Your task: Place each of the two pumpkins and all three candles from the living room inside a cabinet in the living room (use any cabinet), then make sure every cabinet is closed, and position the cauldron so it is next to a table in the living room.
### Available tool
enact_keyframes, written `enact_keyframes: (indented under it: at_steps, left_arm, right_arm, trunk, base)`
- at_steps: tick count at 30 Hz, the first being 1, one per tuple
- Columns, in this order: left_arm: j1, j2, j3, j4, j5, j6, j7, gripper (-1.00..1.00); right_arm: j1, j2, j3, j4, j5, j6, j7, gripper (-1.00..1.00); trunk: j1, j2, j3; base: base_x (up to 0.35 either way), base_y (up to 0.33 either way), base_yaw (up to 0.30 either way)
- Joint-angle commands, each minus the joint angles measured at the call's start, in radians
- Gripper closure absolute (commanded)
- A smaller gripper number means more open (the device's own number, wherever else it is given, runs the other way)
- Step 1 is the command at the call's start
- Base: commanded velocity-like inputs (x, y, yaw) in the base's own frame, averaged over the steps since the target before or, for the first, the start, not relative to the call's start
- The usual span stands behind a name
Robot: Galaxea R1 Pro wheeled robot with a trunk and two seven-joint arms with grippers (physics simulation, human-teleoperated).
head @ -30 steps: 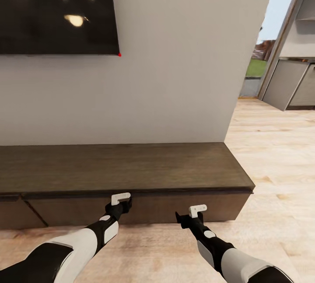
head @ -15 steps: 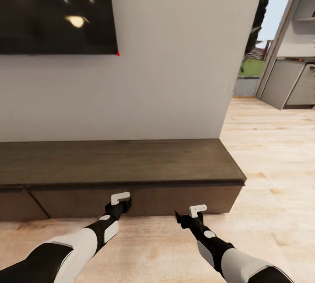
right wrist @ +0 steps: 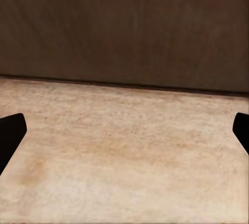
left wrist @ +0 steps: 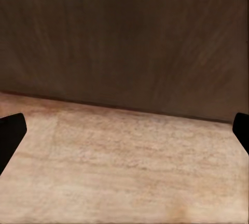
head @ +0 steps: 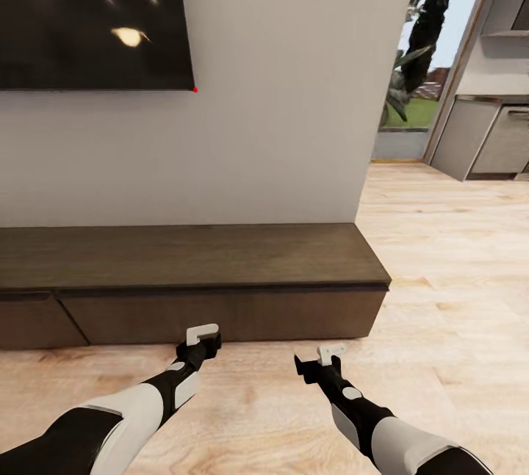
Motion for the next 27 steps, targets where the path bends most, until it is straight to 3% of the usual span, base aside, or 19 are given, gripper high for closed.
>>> enact_keyframes:
  at_steps: [1, 20, 27]
  left_arm:
    - [-0.001, -0.001, -0.009, 0.004, 0.006, -0.006, 0.003, -1.0]
    - [-0.001, -0.001, -0.007, 0.004, 0.012, -0.006, 0.003, -1.0]
    - [-0.001, -0.001, -0.007, 0.004, 0.012, -0.005, 0.003, -1.0]
  right_arm:
    - [-0.001, 0.0, 0.004, 0.002, -0.011, -0.004, 0.005, -1.0]
    - [-0.001, 0.0, 0.004, 0.001, -0.011, -0.004, 0.004, -1.0]
    - [-0.001, 0.001, 0.006, 0.001, -0.01, -0.002, 0.009, -1.0]
  trunk:
    - [0.0, 0.0, -0.001]
    - [0.0, 0.0, 0.021]
    - [-0.003, 0.001, 0.049]
  base:
    - [-0.025, -0.01, 0.0]
    - [-0.002, -0.001, 0.0]
    - [0.0, 0.0, -0.001]
